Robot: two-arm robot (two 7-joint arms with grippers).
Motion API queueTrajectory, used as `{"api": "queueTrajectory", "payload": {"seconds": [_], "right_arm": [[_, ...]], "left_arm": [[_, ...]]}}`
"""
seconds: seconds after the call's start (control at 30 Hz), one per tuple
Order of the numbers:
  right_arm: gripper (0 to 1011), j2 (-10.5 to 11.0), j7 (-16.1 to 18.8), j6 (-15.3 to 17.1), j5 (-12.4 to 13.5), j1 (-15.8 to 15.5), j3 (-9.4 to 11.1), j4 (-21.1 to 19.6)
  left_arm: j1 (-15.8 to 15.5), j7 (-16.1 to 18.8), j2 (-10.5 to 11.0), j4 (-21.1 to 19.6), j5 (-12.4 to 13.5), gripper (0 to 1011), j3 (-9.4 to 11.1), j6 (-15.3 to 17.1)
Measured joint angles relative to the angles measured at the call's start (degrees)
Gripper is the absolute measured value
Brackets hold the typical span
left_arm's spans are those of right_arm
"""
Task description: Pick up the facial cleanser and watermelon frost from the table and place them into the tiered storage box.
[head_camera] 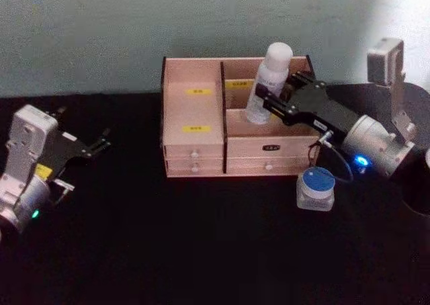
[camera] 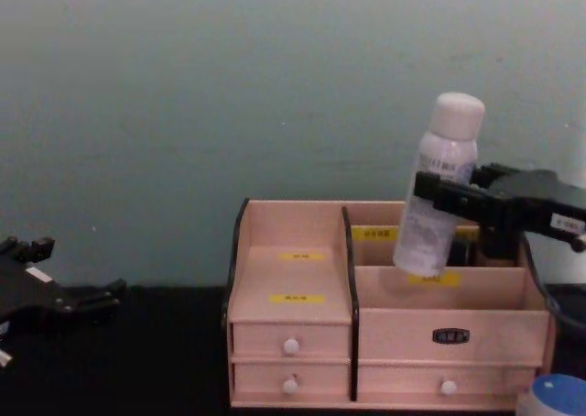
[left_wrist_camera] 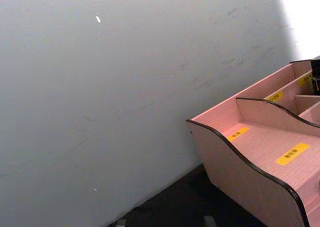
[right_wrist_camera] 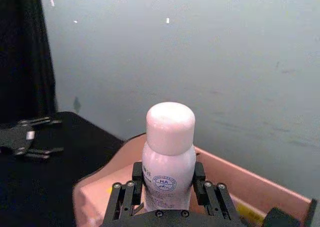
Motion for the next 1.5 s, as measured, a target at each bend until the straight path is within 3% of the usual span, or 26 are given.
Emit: {"api": "queueTrajectory", "payload": {"seconds": [0.7,1.0,1.5], "right_arm": [[593,-6.72,-0.90,-2.39,-5.03,9.63,-0.49,13.59],[593,-8.46,-0.73,-2.34,-5.98,11.67,-0.35,17.62],[593,-9.61,-0.02,-0.84,-6.73,12.55,-0.27,20.67]], "left_arm": [[0.00,0.00,0.00,0.00,0.00,1001,0.00,0.00],[0.00,0.00,0.00,0.00,0.00,1001,0.00,0.00],[0.00,0.00,0.00,-0.01,0.00,1001,0.00,0.00]]}}
